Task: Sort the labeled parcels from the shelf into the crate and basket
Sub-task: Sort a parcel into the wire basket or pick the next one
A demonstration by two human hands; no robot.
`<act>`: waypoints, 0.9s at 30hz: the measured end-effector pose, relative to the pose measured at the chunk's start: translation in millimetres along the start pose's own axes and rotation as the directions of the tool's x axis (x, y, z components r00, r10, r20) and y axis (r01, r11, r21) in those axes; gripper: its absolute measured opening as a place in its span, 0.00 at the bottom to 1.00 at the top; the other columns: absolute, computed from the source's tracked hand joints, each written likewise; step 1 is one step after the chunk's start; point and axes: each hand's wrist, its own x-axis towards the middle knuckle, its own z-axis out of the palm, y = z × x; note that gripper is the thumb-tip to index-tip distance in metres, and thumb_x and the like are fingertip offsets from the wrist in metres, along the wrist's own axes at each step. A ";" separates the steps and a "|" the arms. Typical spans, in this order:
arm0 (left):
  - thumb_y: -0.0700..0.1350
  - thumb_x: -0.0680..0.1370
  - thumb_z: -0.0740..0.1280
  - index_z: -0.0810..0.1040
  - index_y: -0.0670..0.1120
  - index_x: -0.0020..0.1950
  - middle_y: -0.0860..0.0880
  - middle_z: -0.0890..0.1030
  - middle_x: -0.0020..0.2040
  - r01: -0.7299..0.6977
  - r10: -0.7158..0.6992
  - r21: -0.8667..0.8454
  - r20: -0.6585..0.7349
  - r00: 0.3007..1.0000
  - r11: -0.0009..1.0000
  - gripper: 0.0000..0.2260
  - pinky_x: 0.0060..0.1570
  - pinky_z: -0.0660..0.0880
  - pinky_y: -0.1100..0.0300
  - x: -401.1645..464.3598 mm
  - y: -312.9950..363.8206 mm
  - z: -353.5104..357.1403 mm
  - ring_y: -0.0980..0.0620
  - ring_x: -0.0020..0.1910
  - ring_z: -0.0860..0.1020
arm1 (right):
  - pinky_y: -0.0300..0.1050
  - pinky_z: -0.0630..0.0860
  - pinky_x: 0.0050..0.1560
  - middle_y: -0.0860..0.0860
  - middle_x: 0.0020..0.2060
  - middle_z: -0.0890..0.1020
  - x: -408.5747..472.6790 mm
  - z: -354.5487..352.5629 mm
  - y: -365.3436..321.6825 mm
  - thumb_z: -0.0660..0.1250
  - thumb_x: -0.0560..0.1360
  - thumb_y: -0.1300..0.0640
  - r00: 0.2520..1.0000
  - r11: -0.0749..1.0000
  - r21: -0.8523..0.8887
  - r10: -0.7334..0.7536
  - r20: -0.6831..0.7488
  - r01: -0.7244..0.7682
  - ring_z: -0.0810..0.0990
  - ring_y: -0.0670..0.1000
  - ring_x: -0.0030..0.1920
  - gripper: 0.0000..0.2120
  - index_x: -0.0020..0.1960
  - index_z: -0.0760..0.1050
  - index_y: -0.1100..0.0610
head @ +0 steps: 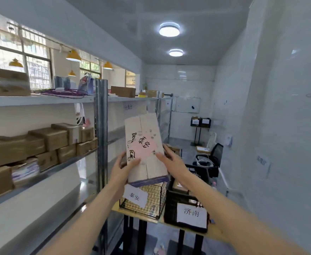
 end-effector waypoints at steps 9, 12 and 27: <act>0.49 0.78 0.72 0.68 0.64 0.69 0.45 0.85 0.52 0.054 -0.058 0.036 0.141 0.988 0.998 0.23 0.34 0.81 0.52 90.0 -31.4 77.1 0.44 0.44 0.85 | 0.43 0.82 0.52 0.49 0.62 0.78 59.9 -82.8 47.9 0.64 0.83 0.53 0.991 0.997 -0.003 0.075 -0.114 -0.076 0.80 0.49 0.59 0.26 0.79 0.61 0.44; 0.48 0.79 0.72 0.67 0.63 0.69 0.46 0.85 0.49 0.053 -0.066 0.087 0.162 0.985 0.995 0.23 0.38 0.82 0.50 124.9 -45.2 96.4 0.44 0.42 0.85 | 0.45 0.82 0.53 0.51 0.63 0.78 85.2 -108.2 67.1 0.64 0.83 0.53 0.985 0.995 -0.004 0.100 -0.138 -0.102 0.80 0.50 0.60 0.28 0.80 0.59 0.45; 0.47 0.79 0.71 0.69 0.59 0.72 0.42 0.84 0.56 0.153 -0.176 0.157 0.147 0.973 0.976 0.24 0.30 0.81 0.54 361.9 -125.8 163.1 0.43 0.42 0.85 | 0.60 0.71 0.71 0.48 0.71 0.74 299.1 -209.1 182.3 0.67 0.80 0.46 0.984 0.978 -0.144 0.132 -0.116 -0.148 0.73 0.52 0.70 0.30 0.79 0.60 0.44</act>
